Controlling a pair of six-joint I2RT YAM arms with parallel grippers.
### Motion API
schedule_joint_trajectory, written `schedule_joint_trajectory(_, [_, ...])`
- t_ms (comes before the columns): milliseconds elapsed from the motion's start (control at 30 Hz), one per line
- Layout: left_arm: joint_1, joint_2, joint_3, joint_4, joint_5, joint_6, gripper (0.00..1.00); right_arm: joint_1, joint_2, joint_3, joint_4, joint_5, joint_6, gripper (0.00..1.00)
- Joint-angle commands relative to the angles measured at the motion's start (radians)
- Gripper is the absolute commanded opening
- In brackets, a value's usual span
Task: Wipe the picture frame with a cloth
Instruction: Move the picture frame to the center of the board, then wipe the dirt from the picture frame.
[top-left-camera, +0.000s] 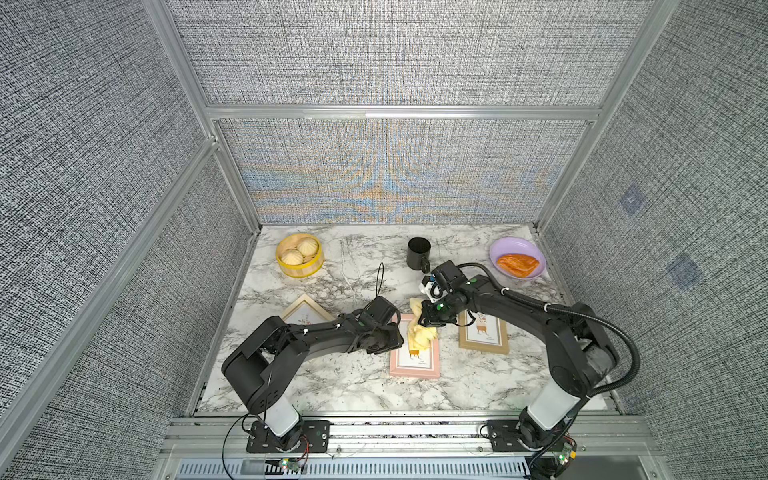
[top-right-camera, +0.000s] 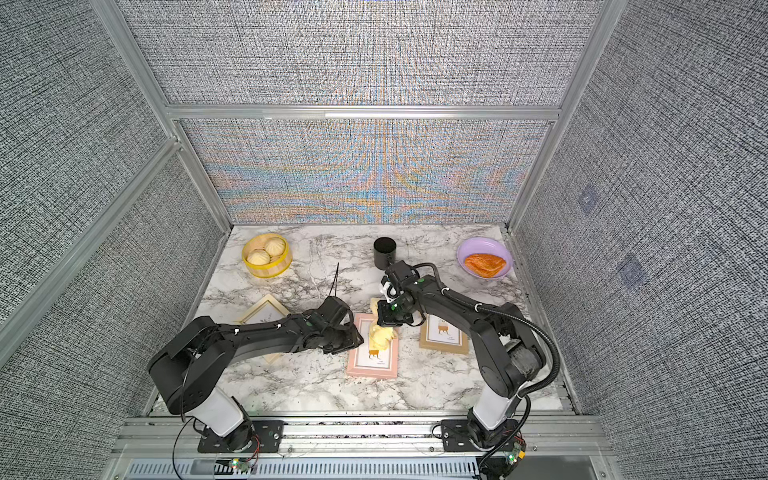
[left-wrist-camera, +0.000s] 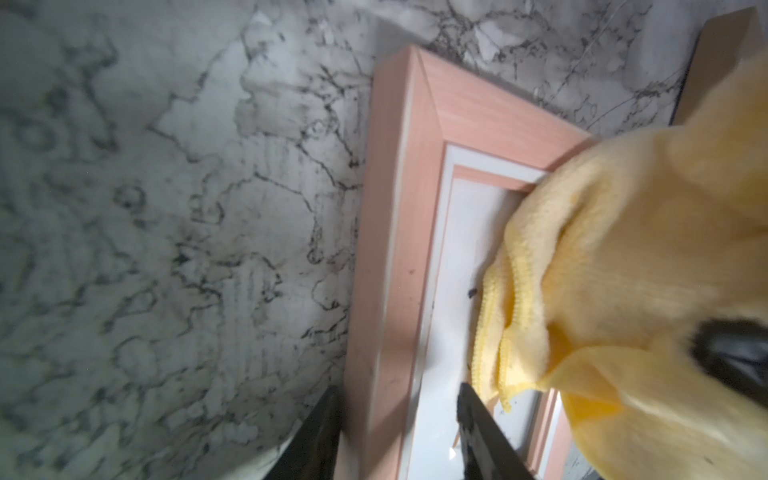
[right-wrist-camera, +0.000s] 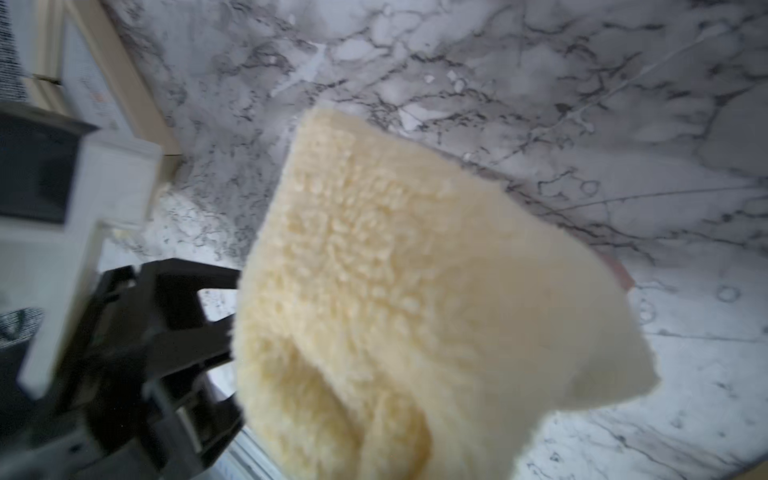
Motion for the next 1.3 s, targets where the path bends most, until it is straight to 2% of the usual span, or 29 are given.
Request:
schedule_joint_trajectory(0, [-0.01, 0.049, -0.013, -0.147, -0.042, 0.025, 0.41, -0.001, 0.033, -0.001, -0.045, 0.119, -0.011, 0.0])
schedule_joint_trajectory(167, [-0.028, 0.102, 0.002, -0.204, -0.049, 0.031, 0.32, -0.005, 0.093, 0.013, -0.043, 0.157, -0.004, 0.0])
schedule_joint_trajectory(300, [-0.047, 0.132, 0.016, -0.252, -0.061, 0.031, 0.3, -0.006, 0.121, 0.035, -0.031, 0.135, -0.002, 0.0])
schedule_joint_trajectory(333, [-0.051, 0.128, 0.016, -0.255, -0.063, 0.029, 0.31, -0.004, 0.126, 0.04, -0.033, 0.129, 0.002, 0.0])
schedule_joint_trajectory(433, [-0.065, 0.087, 0.024, -0.263, -0.084, 0.032, 0.45, -0.005, 0.136, 0.039, -0.029, 0.113, 0.015, 0.0])
schedule_joint_trajectory(533, [-0.075, 0.084, 0.092, -0.364, -0.141, 0.066, 0.47, -0.003, 0.135, 0.025, -0.02, 0.107, 0.026, 0.0])
schedule_joint_trajectory(667, [-0.089, 0.15, 0.178, -0.5, -0.186, 0.087, 0.37, -0.003, 0.11, 0.02, 0.002, 0.095, 0.029, 0.0])
schedule_joint_trajectory(800, [-0.107, 0.176, 0.178, -0.551, -0.197, 0.077, 0.27, -0.005, 0.07, 0.035, 0.002, 0.08, 0.035, 0.0])
schedule_joint_trajectory(1033, [-0.144, 0.091, 0.098, -0.579, -0.206, 0.028, 0.16, -0.003, 0.022, 0.058, 0.035, 0.002, 0.07, 0.0])
schedule_joint_trajectory(1267, [-0.17, 0.032, 0.032, -0.599, -0.211, -0.022, 0.11, 0.047, 0.111, 0.08, 0.142, -0.037, 0.106, 0.0])
